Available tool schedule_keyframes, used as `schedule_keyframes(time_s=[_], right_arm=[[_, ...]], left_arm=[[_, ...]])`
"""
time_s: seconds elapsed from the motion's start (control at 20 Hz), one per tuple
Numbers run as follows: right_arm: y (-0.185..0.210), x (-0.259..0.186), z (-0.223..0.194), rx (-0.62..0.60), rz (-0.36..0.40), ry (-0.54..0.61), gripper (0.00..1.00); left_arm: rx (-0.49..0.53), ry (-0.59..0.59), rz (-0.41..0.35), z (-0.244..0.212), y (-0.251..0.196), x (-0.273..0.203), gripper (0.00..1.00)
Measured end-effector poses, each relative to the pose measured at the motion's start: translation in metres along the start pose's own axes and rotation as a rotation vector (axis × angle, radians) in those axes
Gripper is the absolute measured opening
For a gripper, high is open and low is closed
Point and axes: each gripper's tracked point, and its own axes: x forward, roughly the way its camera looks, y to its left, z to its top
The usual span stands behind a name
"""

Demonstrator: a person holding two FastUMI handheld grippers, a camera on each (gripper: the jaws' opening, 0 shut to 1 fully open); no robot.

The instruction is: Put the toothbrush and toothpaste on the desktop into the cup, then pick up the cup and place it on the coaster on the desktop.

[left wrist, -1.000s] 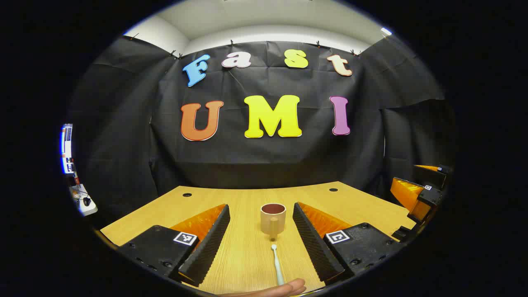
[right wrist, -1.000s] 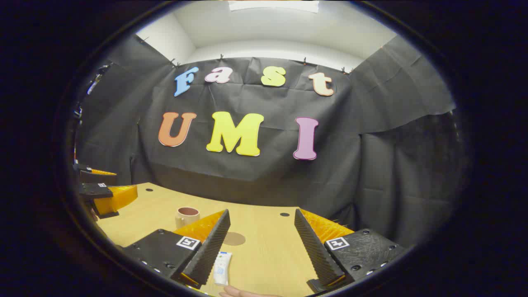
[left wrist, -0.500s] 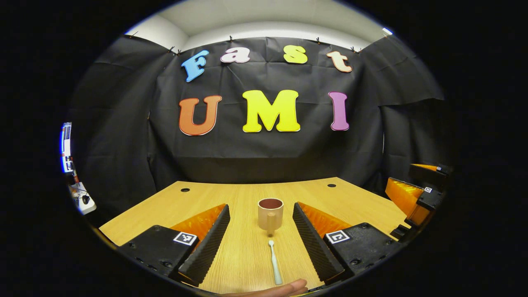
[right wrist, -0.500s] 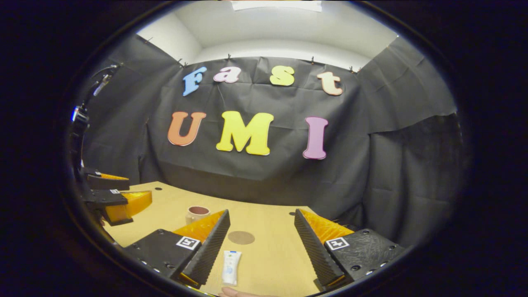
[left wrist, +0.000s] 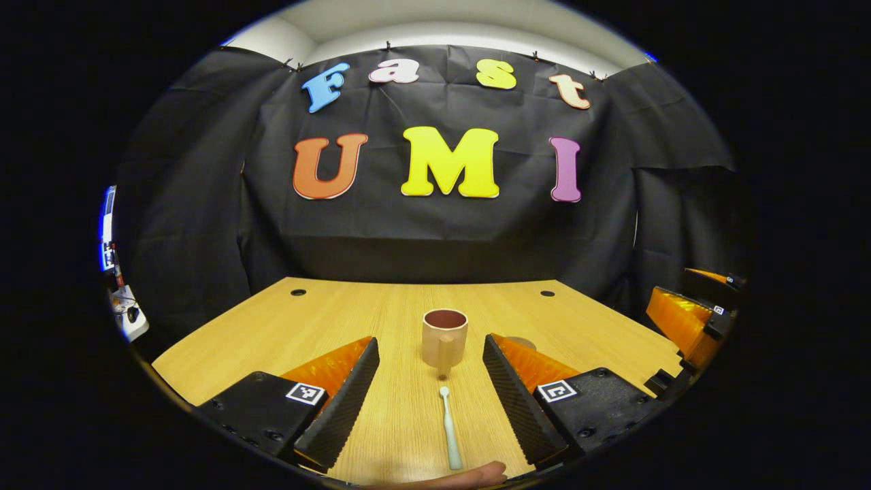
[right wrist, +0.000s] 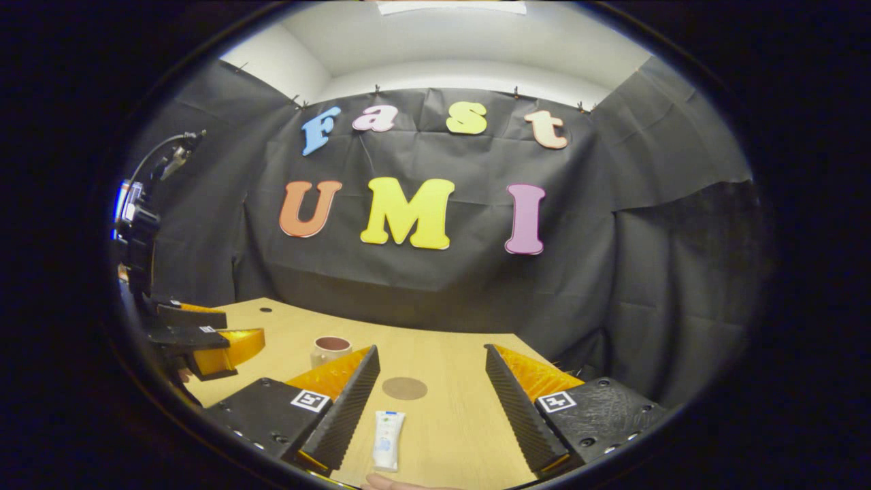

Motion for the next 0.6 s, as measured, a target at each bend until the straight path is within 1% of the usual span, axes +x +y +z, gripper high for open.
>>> schedule_keyframes(time_s=[0.05, 0.25, 0.35, 0.45, 0.55, 0.6], right_arm=[[-0.001, 0.003, -0.005, 0.001, -0.002, 0.007, 0.95], [-0.007, 0.016, -0.035, 0.008, -0.01, 0.062, 0.95], [-0.007, 0.023, -0.053, 0.011, -0.009, 0.1, 0.95], [-0.005, 0.03, -0.067, 0.022, 0.006, 0.129, 0.95], [-0.004, 0.036, -0.077, 0.024, 0.004, 0.153, 0.95], [-0.003, 0.038, -0.082, 0.019, 0.001, 0.167, 0.95]], left_arm=[[0.002, 0.043, 0.006, -0.012, 0.001, 0.008, 0.98], [-0.041, 0.242, 0.019, -0.071, -0.001, 0.036, 0.98], [-0.05, 0.342, 0.022, -0.098, -0.004, 0.042, 0.98], [-0.048, 0.41, 0.009, -0.117, -0.01, 0.043, 0.98], [-0.015, 0.46, -0.028, -0.132, -0.02, 0.044, 0.97], [-0.02, 0.484, -0.046, -0.139, -0.025, 0.044, 0.95]])
